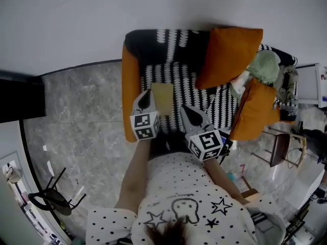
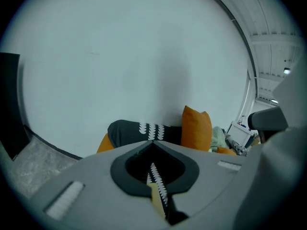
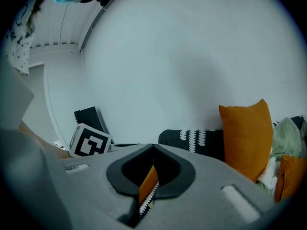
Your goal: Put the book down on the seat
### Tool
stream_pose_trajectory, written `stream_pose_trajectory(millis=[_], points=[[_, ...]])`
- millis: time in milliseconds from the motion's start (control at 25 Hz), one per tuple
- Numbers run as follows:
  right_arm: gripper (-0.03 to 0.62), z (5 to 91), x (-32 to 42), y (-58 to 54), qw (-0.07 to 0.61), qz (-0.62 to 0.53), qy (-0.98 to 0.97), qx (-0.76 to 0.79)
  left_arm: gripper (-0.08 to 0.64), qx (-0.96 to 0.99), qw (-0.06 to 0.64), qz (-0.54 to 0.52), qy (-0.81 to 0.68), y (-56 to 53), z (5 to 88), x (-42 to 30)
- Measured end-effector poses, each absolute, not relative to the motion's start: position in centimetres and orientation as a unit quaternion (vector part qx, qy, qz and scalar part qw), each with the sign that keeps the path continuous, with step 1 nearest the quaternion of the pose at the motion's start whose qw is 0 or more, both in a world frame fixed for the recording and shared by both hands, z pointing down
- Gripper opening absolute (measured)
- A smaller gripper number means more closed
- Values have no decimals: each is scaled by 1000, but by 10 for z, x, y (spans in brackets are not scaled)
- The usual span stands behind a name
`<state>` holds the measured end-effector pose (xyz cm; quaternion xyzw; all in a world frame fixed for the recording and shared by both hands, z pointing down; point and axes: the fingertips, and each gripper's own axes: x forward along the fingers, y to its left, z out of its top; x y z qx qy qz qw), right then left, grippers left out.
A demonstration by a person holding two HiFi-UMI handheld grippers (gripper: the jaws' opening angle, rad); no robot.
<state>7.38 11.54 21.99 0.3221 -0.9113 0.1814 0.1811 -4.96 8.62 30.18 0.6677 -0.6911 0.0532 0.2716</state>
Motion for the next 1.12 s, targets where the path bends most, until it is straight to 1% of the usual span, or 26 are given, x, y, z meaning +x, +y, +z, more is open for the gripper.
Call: stream_pose_trajectory(millis=[640,1120], points=[[2,215,67,117,179,158,-924,298,-8,675,208,8,-708,91,238,-54],[2,209,62,113,169,149,-928,296,-8,681,188,7,-708,110,217,-49]])
